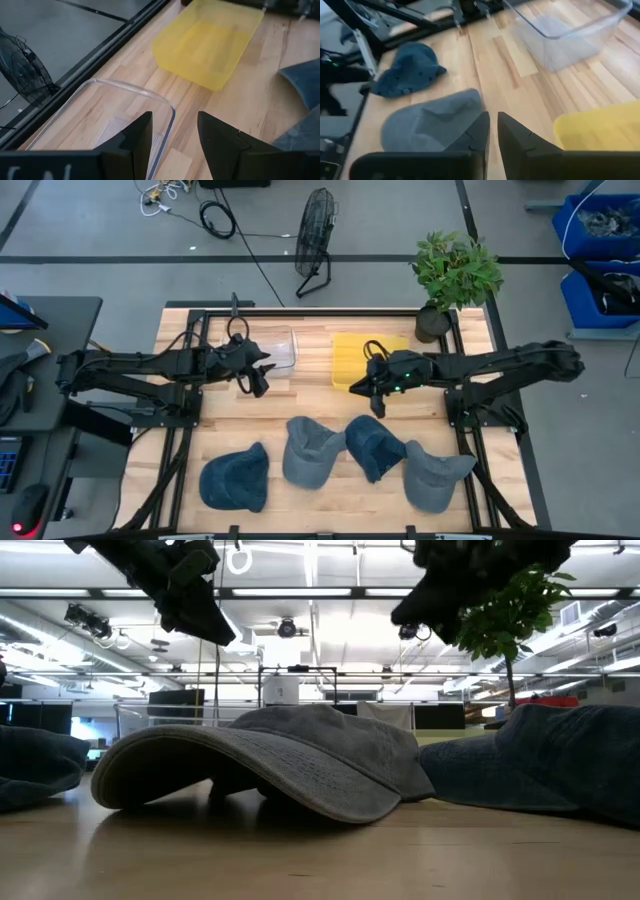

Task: Pick & Place hat
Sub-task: Put the left blue cap into the transparent bin

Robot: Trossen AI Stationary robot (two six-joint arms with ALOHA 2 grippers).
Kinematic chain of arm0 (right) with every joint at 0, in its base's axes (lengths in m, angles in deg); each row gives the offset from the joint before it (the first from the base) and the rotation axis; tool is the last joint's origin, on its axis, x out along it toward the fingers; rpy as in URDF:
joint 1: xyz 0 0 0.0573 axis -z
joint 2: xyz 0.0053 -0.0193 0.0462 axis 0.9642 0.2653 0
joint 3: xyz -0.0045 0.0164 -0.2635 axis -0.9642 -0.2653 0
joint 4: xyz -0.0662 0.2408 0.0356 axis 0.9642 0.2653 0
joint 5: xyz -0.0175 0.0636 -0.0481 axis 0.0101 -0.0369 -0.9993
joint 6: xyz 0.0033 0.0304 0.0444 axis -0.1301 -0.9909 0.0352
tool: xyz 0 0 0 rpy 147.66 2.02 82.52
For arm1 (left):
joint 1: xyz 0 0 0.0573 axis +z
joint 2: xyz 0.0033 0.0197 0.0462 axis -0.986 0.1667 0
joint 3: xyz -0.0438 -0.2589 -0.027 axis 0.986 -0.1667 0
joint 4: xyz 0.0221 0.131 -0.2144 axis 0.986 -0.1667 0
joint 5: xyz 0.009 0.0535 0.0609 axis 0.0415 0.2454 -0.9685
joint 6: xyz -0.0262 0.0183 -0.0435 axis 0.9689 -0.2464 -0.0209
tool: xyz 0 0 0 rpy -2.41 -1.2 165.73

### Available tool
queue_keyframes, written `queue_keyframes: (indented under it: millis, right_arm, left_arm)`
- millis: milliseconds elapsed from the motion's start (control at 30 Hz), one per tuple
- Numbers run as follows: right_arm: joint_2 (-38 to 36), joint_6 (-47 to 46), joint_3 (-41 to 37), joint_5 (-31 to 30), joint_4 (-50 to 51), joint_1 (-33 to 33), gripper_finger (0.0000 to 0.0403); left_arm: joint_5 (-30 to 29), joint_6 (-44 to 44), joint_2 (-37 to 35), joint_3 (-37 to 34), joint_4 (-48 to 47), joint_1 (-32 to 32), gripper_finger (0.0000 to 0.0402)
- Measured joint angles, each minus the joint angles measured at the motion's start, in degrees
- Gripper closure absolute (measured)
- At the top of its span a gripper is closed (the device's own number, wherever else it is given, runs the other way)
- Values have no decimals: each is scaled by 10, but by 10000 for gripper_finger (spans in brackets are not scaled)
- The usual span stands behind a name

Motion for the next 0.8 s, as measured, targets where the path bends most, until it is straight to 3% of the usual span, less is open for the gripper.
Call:
queue_keyframes:
  millis: [233, 367, 500, 600, 800]
  right_arm:
    - [36, 6, 0, -50, -11, 4, 360]
    - [45, 29, 0, -33, -34, 7, 360]
    - [47, 56, 0, -24, -44, 7, 345]
    - [47, 83, 0, -35, -46, 7, 321]
    - [47, 132, 0, -89, -50, 7, 262]
  left_arm:
    - [32, 12, 0, 0, -13, 5, 239]
    - [146, -1, 0, 1, -19, 9, 241]
    - [284, 81, 0, 26, -62, 4, 255]
    - [356, 141, 9, 33, -101, -17, 265]
    - [385, 283, 43, 33, -166, -106, 265]
